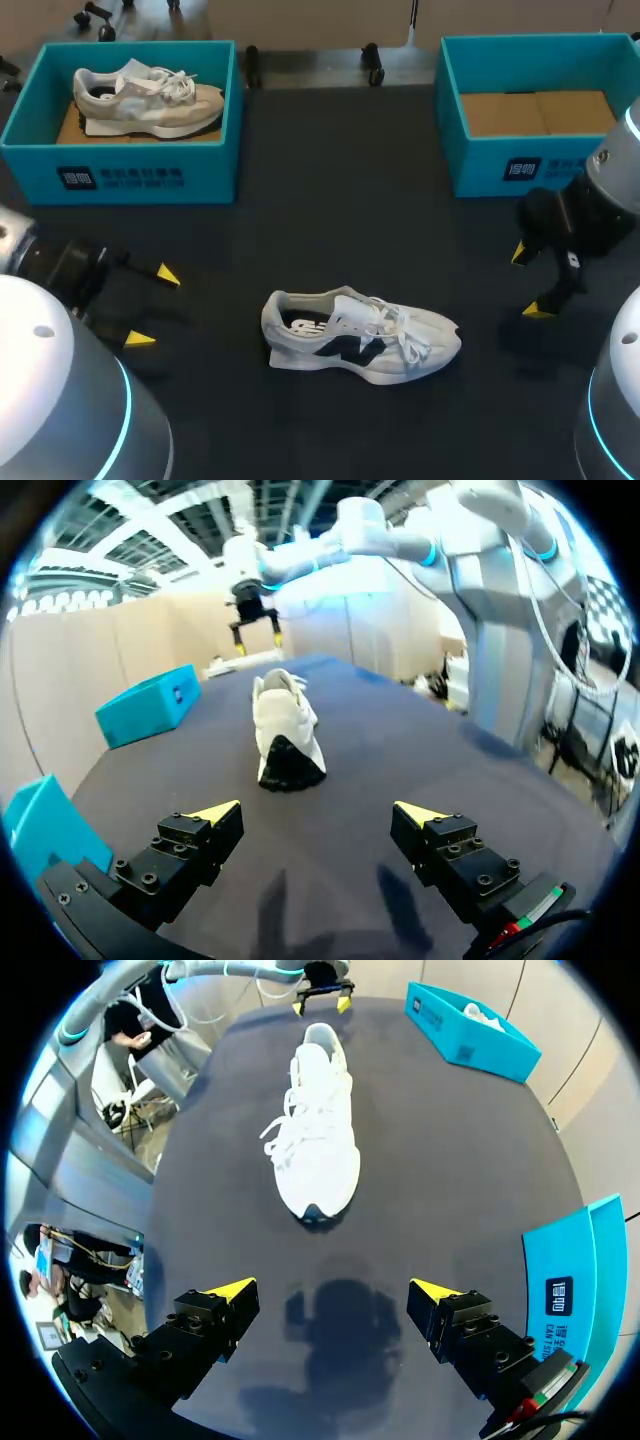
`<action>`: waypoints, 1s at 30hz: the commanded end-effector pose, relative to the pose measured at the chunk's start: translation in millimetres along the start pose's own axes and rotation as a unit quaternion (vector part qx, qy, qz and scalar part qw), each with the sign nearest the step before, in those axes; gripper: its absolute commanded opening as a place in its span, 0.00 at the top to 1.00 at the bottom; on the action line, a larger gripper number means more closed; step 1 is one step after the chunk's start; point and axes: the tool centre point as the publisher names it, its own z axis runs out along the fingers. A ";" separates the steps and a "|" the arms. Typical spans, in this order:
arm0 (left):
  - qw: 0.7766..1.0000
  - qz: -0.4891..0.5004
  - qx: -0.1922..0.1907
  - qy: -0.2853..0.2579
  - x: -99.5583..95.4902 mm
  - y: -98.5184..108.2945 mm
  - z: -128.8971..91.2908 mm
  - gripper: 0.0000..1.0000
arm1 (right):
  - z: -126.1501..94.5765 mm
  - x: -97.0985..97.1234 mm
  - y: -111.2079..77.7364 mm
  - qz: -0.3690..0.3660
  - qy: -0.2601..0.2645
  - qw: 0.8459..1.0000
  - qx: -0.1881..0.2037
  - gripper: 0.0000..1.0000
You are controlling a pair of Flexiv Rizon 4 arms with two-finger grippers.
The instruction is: Take the shoe out of the shoebox, open the shoe tongue, remove and reinsert the insole, then place the shoe into the shoebox
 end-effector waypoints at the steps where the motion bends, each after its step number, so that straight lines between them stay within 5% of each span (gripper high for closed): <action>1: 0.998 -0.050 0.044 -0.008 3.8 6.3 4.4 0.00 | 0.7 1.1 -0.1 0.000 -0.001 1.000 0.001 0.00; 15: 0.998 -0.053 0.043 -0.003 6.9 8.1 7.7 0.00 | 0.7 1.1 -0.1 0.000 -0.001 1.000 0.001 0.00; 22: 0.993 -0.078 0.085 0.002 1.9 25.3 19.3 0.00 | 0.7 1.1 -0.1 0.000 -0.001 1.000 0.001 0.00; 30: 0.989 -0.097 0.087 -0.070 -1.7 29.1 30.2 0.00 | 0.7 1.1 -0.1 0.000 -0.001 1.000 0.001 0.00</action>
